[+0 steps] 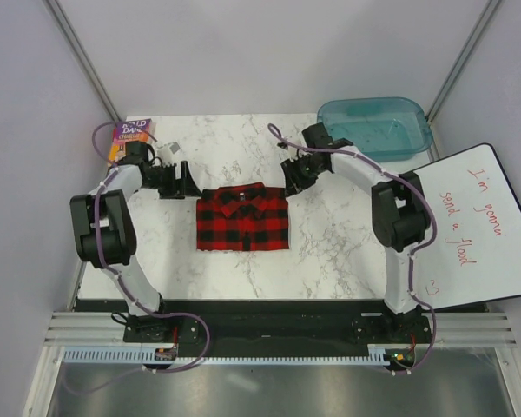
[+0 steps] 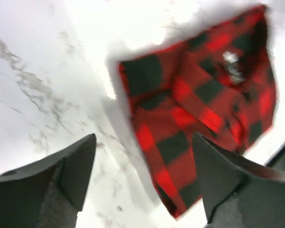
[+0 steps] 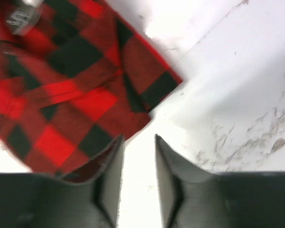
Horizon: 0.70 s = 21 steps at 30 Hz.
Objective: Fold and stack the long sleeve shirts
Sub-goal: Neatly place the folded shirt to the corner
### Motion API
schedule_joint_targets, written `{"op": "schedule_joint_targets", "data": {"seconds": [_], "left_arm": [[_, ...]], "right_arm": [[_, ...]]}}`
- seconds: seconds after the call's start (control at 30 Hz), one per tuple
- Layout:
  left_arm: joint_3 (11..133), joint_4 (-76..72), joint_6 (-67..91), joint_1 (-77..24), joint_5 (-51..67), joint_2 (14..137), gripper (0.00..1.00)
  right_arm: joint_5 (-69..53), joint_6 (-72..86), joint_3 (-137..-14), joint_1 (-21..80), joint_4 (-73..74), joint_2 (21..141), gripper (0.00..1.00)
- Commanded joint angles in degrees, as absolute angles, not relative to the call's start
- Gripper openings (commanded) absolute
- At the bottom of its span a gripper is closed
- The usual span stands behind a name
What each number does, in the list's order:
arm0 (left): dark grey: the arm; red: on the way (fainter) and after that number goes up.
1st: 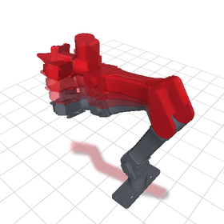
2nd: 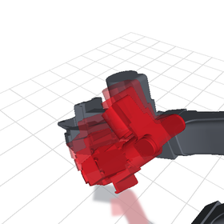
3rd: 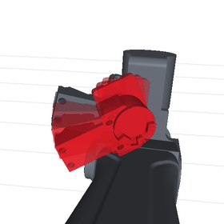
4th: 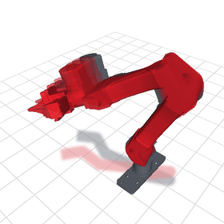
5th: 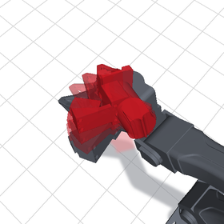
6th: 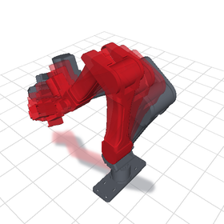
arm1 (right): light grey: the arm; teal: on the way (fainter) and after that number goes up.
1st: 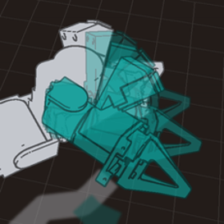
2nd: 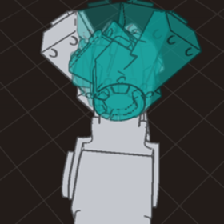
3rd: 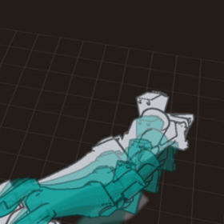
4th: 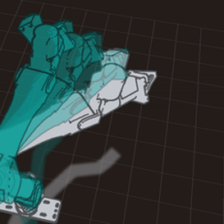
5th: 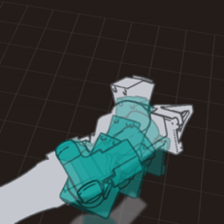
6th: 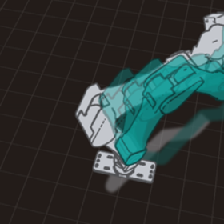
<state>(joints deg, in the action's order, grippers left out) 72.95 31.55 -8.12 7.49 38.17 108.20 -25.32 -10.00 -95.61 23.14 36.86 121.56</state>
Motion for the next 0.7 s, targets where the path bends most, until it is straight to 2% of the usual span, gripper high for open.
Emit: {"op": "schedule_joint_targets", "data": {"seconds": [0.0,0.03,0.07,0.2,0.23,0.37,0.47,0.6,0.67], "left_arm": [[69.5,31.5,-10.3,7.5,52.1,94.7,0.99],[67.7,33.3,-9.9,6.1,54.7,91.5,0.99],[66.7,34.5,-9.8,5.1,56.5,90.4,0.99],[59.7,35.8,-4.1,0.7,66.4,87.3,0.99],[57.1,35.8,-3.0,-3.0,67.6,87.3,0.98],[51.3,33.9,-1.0,-6.5,68.1,89.9,0.97],[50.3,31.7,2.2,-5.7,64.4,95.1,0.96],[53.6,30.3,1.5,1.8,56.4,105.3,0.96],[54.9,30.8,0.4,4.2,57.4,107.6,0.96]], "right_arm": [[-36.9,-5.3,-90.0,22.6,32.5,108.0,0.51],[-39.2,-3.9,-88.3,22.6,31.5,106.8,0.58],[-43.1,-2.4,-85.4,22.8,30.5,105.7,0.60],[-50.2,2.5,-79.9,25.9,28.1,104.1,0.62],[-51.1,2.5,-78.3,26.7,28.2,104.5,0.62],[-54.4,2.7,-75.2,29.9,28.0,108.6,0.62],[-53.3,2.8,-74.0,29.6,27.6,114.3,0.62],[-49.4,2.4,-75.9,26.0,27.7,121.1,0.61],[-47.3,1.8,-78.1,23.6,29.5,124.2,0.61]]}}
